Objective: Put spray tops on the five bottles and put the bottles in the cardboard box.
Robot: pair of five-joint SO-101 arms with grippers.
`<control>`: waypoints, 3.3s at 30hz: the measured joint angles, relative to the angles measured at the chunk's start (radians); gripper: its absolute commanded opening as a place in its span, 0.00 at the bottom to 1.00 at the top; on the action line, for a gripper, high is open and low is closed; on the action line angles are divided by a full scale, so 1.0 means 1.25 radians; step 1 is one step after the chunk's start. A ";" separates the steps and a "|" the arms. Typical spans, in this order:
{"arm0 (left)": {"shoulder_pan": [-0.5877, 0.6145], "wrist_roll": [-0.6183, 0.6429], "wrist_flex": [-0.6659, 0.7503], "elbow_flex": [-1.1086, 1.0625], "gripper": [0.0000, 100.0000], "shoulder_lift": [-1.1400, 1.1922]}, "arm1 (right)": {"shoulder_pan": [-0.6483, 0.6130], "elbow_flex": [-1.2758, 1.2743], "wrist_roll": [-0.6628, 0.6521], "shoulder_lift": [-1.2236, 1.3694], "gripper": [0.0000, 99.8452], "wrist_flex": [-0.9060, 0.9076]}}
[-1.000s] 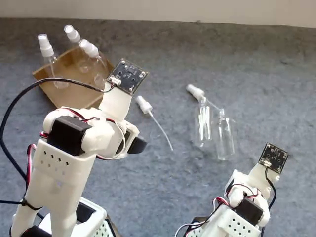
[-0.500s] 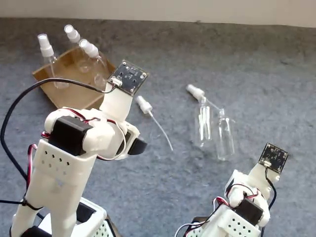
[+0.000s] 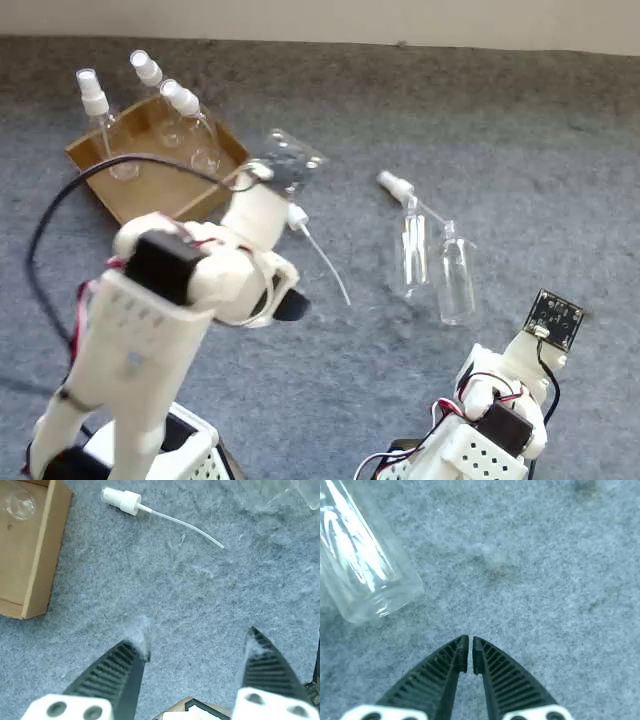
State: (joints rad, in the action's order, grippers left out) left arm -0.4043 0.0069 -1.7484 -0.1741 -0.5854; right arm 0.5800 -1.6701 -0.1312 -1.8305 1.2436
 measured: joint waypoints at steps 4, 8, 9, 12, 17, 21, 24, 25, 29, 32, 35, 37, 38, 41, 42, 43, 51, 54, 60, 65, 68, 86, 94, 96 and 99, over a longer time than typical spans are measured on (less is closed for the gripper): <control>-0.006 0.063 0.027 0.022 0.26 0.135 | 0.000 0.000 0.000 0.000 0.02 0.000; -0.016 0.085 0.038 0.120 0.26 0.270 | 0.000 0.000 0.000 0.000 0.02 0.000; -0.018 0.087 0.041 0.152 0.26 0.300 | 0.000 0.000 0.000 0.000 0.02 0.000; -0.017 0.087 0.045 0.247 0.26 0.387 | 0.000 0.000 0.000 0.000 0.02 0.000; -0.015 0.087 0.090 0.371 0.26 0.532 | 0.000 0.000 0.000 0.000 0.02 0.000; -0.018 0.087 0.114 0.458 0.26 0.630 | 0.000 0.000 0.000 0.000 0.02 0.000; -0.021 0.087 0.119 0.518 0.26 0.692 | 0.000 0.000 0.000 0.000 0.02 0.000; -0.029 0.088 0.120 0.536 0.26 0.713 | 0.000 0.000 0.000 0.000 0.02 0.000; -0.070 0.171 0.145 0.609 0.26 0.793 | 0.000 0.000 0.000 0.000 0.02 0.000; -0.087 0.249 0.187 0.648 0.26 0.848 | 0.000 0.000 0.000 0.000 0.02 0.000; -0.098 0.302 0.244 0.664 0.26 0.903 | 0.000 0.000 0.000 0.000 0.02 0.000; -0.110 0.323 0.280 0.667 0.26 0.938 | 0.000 0.000 0.000 0.000 0.02 0.000; -0.119 0.333 0.292 0.667 0.26 0.953 | 0.000 0.000 0.000 0.000 0.02 0.000; -0.136 0.354 0.315 0.667 0.26 0.976 | 0.000 0.000 0.000 0.000 0.02 0.000; -0.136 0.356 0.327 0.667 0.26 0.977 | 0.000 0.000 0.000 0.000 0.02 0.000; -0.136 0.357 0.335 0.675 0.26 0.977 | 0.000 0.000 0.000 0.000 0.02 0.000; -0.135 0.358 0.349 0.746 0.26 0.977 | 0.000 0.000 0.000 0.000 0.02 0.000; -0.134 0.360 0.349 0.746 0.26 0.977 | 0.000 0.000 0.000 0.000 0.02 0.000; -0.134 0.360 0.396 0.748 0.26 1.009 | 0.000 0.000 0.000 0.000 0.02 0.000; -0.133 0.360 0.433 0.748 0.26 1.068 | 0.000 0.000 0.000 0.000 0.02 0.000; -0.133 0.360 0.457 0.748 0.26 1.088 | 0.000 0.000 0.000 0.000 0.02 0.000; -0.126 0.608 0.465 0.748 0.26 1.101 | 0.000 0.000 0.000 0.000 0.02 0.000; -0.162 0.616 0.465 0.748 0.26 1.167 | 0.000 0.000 0.000 0.000 0.02 0.000; -0.173 0.616 0.465 0.748 0.26 1.185 | 0.000 0.000 0.000 0.000 0.02 0.000; -0.177 0.616 0.465 0.748 0.25 1.198 | 0.000 0.000 0.000 0.000 0.02 0.000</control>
State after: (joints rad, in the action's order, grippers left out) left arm -0.6252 0.7772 -1.1669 0.7603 0.9122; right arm 0.5800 -1.6701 -0.1312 -1.8305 1.2436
